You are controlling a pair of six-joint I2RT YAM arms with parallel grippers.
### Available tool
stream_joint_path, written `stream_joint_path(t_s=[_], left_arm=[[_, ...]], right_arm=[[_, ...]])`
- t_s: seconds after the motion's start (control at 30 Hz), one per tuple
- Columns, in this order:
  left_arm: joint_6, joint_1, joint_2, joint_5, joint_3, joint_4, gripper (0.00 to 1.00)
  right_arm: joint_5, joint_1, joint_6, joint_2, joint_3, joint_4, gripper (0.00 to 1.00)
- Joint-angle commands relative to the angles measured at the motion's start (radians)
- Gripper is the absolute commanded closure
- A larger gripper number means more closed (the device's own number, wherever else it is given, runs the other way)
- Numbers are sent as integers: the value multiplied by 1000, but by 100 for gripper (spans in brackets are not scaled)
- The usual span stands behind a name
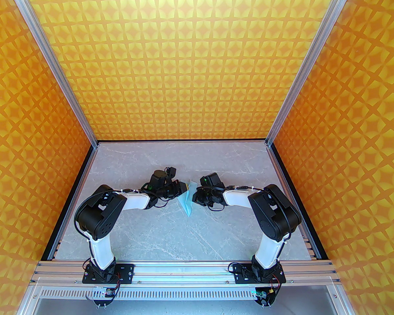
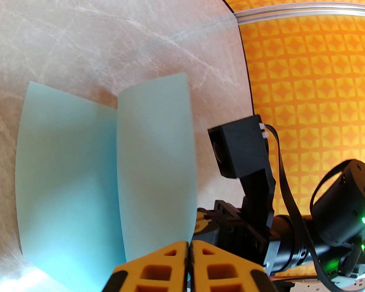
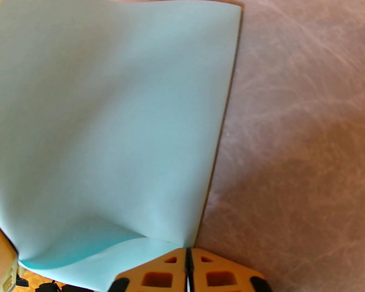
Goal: Fold a paper plane with a square sheet of paper (fold left side to right side)
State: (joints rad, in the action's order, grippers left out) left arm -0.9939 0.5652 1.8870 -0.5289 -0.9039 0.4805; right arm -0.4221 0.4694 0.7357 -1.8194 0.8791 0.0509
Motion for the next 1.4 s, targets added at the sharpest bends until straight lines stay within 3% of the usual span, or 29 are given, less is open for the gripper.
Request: stream_joint_path(t_s=[0.0, 0.83, 1.07, 1.17, 1.27, 1.37], left_arm=[[-14, 10, 31, 40, -32, -41, 90], [-35, 60, 83, 105, -114, -110, 89], [-25, 62, 80, 110, -113, -127, 89], [-23, 64, 80, 110, -115, -130, 89], [-21, 64, 83, 110, -116, -131, 89], [-20, 63, 83, 110, -117, -132, 89]], right_arm=[[53, 12, -18, -55, -14, 32, 90], [64, 11, -21, -5, -32, 13, 88], [64, 5, -2, 94, -90, -54, 81], [46, 3, 31, 130, -140, -129, 77], [6, 3, 78, 161, -197, -233, 67], [-16, 4, 122, 179, -243, -310, 65]])
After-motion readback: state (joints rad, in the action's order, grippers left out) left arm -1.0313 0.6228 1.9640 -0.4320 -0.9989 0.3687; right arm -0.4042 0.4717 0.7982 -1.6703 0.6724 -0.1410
